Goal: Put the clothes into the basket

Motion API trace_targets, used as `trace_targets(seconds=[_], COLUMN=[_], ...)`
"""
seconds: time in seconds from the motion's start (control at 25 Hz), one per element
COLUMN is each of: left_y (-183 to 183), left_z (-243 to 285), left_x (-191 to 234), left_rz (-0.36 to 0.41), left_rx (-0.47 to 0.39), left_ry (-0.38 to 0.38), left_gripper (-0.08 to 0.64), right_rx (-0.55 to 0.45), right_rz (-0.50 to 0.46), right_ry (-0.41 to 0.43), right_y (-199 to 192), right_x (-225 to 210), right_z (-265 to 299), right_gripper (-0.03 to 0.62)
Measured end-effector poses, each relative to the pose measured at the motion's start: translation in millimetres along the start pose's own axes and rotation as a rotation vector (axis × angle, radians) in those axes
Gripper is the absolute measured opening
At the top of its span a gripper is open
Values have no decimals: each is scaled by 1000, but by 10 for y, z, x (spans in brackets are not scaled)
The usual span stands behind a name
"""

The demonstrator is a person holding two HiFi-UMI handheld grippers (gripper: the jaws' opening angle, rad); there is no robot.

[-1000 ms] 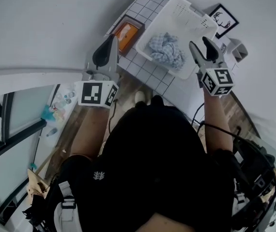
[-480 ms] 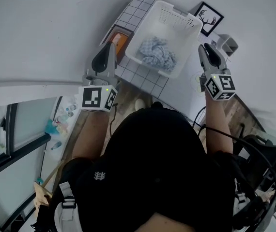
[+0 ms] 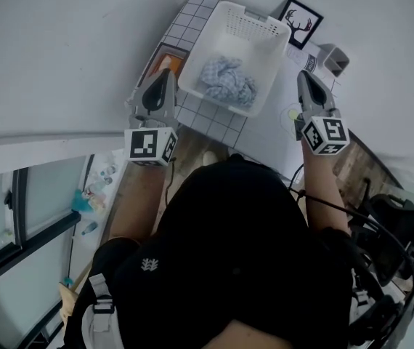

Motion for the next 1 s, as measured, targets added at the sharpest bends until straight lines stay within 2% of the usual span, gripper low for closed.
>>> trace_targets(seconds=[0.48,1.0], left_y=[-98,-93], left_z=[112,165], left_x=[84,136], left_rz=[-29,-5], left_rx=[22,40], left_ry=[-28,-52], left_gripper=[6,6], right_rx=[6,-1], right_rz=[2,1], right_ry=[-24,-41], right_y=[-55,-37], right_x=[18,31], right_z=[37,93], right_gripper=[2,2])
Point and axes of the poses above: the fingertips, and each gripper's own axes: z forward along the fingers, x to its left, y out of its top, the point moved 8 cm from there along -z, backward along the fingers, and after that the axes turned 9 degrees about -y, right-handed, at the moved point
